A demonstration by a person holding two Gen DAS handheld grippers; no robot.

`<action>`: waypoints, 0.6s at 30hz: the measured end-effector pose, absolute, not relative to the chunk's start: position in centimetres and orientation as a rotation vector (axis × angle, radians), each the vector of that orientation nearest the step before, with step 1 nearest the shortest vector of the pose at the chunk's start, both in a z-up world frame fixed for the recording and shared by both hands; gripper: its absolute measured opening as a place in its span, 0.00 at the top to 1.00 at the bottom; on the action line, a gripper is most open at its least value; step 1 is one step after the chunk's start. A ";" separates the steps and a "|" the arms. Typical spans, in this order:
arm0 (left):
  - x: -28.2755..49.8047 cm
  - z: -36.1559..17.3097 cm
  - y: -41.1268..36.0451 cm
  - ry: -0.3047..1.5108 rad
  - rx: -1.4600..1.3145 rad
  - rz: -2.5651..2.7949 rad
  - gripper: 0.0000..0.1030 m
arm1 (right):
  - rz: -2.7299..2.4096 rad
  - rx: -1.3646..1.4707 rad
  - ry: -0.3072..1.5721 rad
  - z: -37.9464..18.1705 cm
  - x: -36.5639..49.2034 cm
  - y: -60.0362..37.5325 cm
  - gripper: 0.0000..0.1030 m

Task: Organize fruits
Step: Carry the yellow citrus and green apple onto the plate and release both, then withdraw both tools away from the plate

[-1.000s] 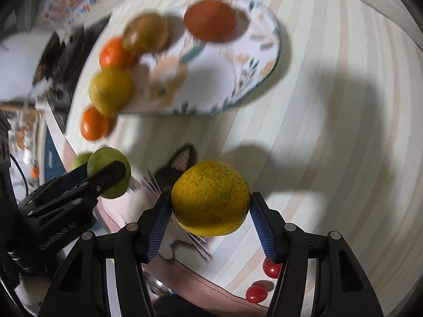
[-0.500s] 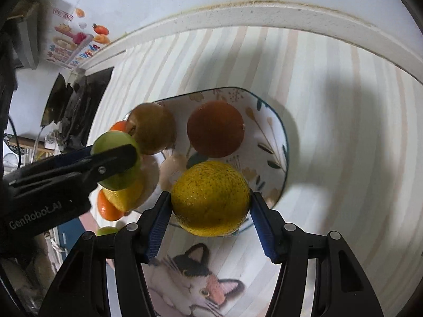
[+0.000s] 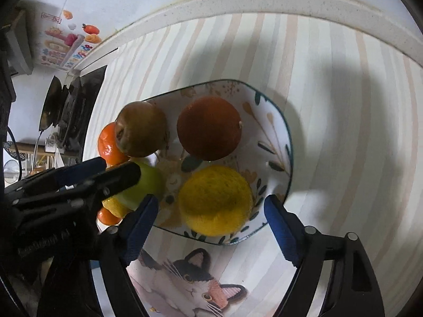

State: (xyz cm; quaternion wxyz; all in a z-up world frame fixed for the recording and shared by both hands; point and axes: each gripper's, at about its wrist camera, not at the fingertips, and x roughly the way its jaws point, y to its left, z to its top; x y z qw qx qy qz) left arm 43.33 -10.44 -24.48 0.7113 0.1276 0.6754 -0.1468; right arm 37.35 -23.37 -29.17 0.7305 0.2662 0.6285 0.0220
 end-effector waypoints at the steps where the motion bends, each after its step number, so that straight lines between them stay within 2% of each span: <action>1: 43.4 -24.1 -10.1 1.489 0.265 -0.320 0.37 | 0.047 0.580 1.381 -28.8 37.2 -23.4 0.17; 2: 43.4 -23.9 -9.8 1.483 0.251 -0.316 0.30 | 0.047 0.566 1.380 -28.3 37.1 -23.4 0.17; 4: 43.4 -23.1 -9.1 1.466 0.224 -0.306 0.25 | 0.032 0.522 1.381 -27.5 36.7 -23.4 0.10; 6: 43.1 -22.5 -8.2 1.447 0.215 -0.282 0.16 | 0.018 0.481 1.374 -26.6 36.3 -23.4 0.09; 10: 42.0 -21.6 -6.6 1.410 0.201 -0.244 0.14 | -0.023 0.376 1.365 -24.8 35.8 -22.8 0.07; 12: 41.4 -21.3 -6.0 1.397 0.197 -0.228 0.08 | -0.048 0.324 1.363 -23.9 35.4 -22.3 0.06; 18: 39.2 -20.4 -4.4 1.357 0.179 -0.172 0.08 | -0.076 0.243 1.362 -22.4 33.8 -21.8 0.06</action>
